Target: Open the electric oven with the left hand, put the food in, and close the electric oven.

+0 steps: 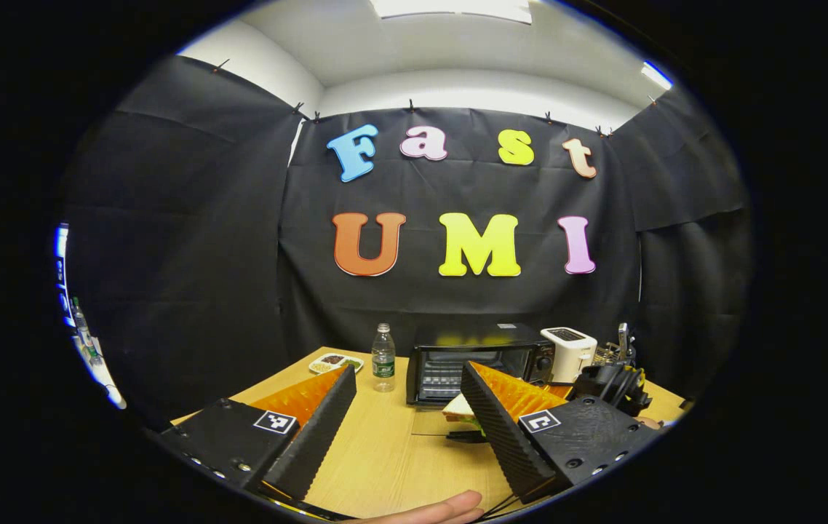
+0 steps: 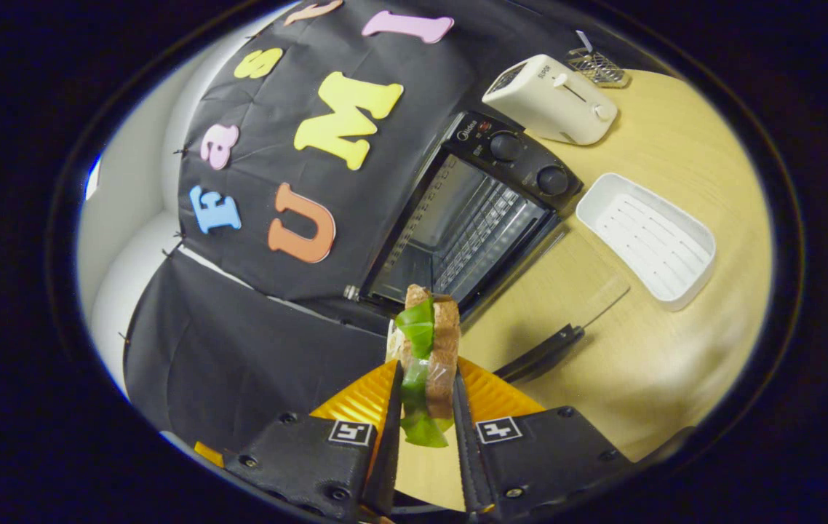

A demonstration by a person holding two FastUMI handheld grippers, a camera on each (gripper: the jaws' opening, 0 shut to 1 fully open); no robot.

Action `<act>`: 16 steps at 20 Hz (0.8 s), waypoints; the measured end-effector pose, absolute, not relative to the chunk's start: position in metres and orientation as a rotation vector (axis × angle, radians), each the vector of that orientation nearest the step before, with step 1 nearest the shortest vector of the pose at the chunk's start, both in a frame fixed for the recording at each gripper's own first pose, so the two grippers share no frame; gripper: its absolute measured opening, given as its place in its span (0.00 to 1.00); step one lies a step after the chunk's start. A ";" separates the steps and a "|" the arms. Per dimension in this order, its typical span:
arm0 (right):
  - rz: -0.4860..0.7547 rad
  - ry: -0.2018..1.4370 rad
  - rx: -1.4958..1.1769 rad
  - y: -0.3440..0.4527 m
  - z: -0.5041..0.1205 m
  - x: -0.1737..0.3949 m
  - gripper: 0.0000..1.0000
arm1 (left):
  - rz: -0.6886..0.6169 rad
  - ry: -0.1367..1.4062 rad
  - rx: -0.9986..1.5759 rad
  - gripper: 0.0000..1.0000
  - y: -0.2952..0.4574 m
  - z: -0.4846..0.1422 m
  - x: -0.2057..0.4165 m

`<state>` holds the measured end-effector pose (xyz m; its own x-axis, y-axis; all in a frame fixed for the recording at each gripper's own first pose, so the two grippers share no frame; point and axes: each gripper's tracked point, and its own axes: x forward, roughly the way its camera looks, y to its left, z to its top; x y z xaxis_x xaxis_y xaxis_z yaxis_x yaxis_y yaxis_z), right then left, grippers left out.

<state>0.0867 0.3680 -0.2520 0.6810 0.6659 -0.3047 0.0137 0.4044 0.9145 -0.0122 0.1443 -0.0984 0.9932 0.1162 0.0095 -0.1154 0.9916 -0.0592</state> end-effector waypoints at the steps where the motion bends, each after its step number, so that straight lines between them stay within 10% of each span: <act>1: 0.435 0.726 1.096 0.373 -0.257 0.097 0.38 | 0.129 -0.015 -0.053 0.95 0.149 -0.097 -0.013; 16: 0.200 0.454 1.029 0.415 -0.282 0.269 0.39 | 0.055 0.050 -0.031 0.95 0.126 -0.116 -0.017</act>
<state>0.2688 0.4155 -0.2824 0.8898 0.3683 -0.2696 0.0505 0.5076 0.8601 -0.0166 0.1264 -0.1158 0.9973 0.0538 -0.0507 -0.0554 0.9980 -0.0295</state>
